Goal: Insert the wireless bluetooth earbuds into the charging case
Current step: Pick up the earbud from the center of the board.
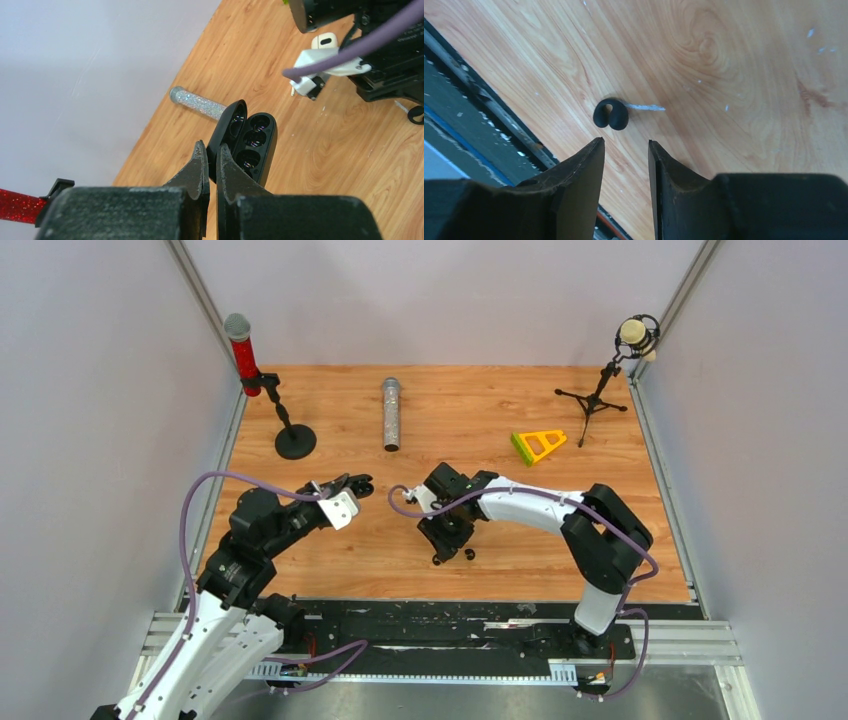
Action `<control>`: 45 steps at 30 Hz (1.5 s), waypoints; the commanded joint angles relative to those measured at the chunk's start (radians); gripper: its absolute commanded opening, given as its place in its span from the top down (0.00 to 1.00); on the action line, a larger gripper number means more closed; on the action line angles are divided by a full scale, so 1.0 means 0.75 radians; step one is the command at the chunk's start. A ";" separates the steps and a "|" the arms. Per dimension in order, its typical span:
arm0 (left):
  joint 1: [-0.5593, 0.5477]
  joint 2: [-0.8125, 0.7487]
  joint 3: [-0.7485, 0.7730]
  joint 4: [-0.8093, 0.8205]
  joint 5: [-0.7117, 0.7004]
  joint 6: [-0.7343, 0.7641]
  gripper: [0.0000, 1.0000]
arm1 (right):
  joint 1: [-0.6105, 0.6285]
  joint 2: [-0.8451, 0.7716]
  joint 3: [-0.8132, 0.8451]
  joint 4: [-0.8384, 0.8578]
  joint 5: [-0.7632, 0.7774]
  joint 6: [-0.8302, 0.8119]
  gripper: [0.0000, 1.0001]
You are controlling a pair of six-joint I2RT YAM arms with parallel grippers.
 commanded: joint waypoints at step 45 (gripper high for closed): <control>-0.006 0.051 0.045 0.110 0.002 -0.031 1.00 | 0.157 -0.217 -0.215 0.065 -0.225 0.368 0.53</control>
